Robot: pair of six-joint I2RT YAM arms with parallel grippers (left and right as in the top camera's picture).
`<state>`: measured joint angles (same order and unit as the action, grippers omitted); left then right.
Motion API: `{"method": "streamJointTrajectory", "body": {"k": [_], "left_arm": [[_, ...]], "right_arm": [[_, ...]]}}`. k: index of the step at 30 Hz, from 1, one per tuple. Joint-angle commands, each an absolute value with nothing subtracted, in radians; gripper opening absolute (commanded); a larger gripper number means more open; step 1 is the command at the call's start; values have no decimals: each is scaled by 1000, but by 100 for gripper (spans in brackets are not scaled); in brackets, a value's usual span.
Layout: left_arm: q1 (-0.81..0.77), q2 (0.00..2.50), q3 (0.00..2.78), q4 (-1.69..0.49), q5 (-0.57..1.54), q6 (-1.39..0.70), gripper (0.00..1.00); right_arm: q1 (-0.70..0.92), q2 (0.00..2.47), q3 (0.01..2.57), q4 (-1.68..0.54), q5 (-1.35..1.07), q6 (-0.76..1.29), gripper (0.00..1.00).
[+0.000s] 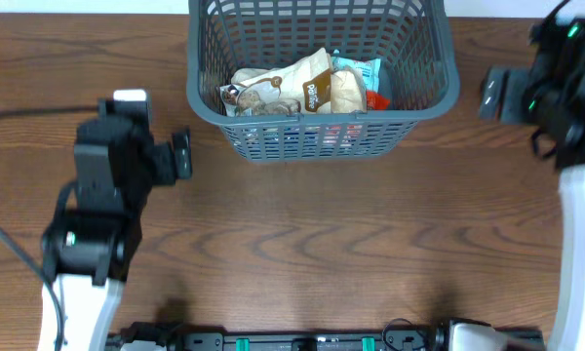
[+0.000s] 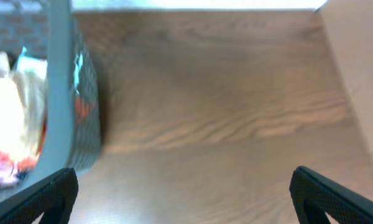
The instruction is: Pack container
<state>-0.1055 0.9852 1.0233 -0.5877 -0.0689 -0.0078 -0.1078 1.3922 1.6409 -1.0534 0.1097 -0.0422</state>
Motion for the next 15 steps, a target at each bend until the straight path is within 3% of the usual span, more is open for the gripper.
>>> {"method": "streamJointTrajectory", "body": {"k": [1,7,15], "left_arm": [[-99,849,952,-577,-33,-44,98],[-99,647,843,-570,7,-60,99],[-99,577,741,-603,68,-38,99]], "right_arm": [[-56,1183,1418,-1005,135,46,99],[16,854,1093,-936,134,105,99],[28,597,921,-965,128,108,99]]}}
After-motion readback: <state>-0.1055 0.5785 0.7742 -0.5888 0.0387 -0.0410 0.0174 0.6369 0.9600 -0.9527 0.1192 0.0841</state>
